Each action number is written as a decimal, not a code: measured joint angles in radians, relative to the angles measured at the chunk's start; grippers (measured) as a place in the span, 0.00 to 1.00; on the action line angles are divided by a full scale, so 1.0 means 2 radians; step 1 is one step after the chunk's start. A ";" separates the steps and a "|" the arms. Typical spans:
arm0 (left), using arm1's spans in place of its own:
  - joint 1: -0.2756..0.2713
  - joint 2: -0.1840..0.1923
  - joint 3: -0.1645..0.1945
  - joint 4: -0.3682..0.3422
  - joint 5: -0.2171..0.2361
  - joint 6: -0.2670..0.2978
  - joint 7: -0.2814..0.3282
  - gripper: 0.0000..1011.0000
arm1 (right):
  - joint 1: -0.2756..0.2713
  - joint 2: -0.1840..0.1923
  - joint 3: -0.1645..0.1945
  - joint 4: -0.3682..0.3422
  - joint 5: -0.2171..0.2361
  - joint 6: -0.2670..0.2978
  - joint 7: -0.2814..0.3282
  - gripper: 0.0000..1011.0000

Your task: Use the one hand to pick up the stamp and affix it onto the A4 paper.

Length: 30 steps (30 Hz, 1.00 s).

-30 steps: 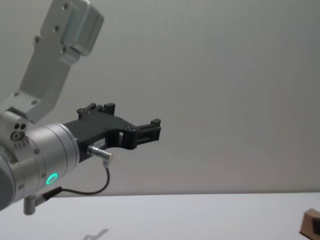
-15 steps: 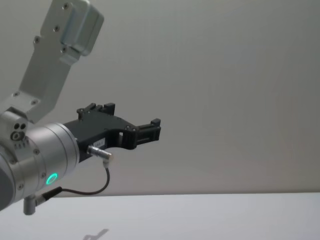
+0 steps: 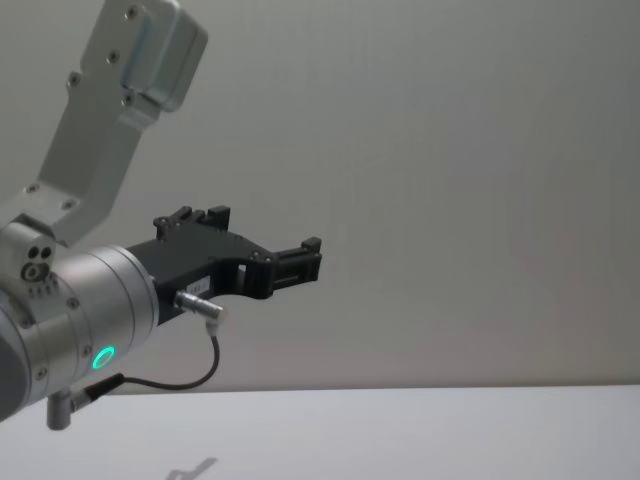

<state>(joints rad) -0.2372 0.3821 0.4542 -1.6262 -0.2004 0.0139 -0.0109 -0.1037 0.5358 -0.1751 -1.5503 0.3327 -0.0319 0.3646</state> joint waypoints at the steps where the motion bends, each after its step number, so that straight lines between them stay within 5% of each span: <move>1: 0.000 0.000 0.000 0.000 0.000 0.000 0.000 0.99 | 0.000 0.000 0.000 0.001 -0.001 0.000 0.000 0.22; 30: 0.000 0.000 0.000 0.000 0.000 0.000 0.000 0.99 | 0.018 -0.023 -0.014 0.032 -0.021 -0.017 -0.009 0.22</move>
<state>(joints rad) -0.2372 0.3821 0.4542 -1.6262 -0.2004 0.0139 -0.0109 -0.0685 0.4902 -0.2027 -1.4854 0.2902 -0.0652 0.3471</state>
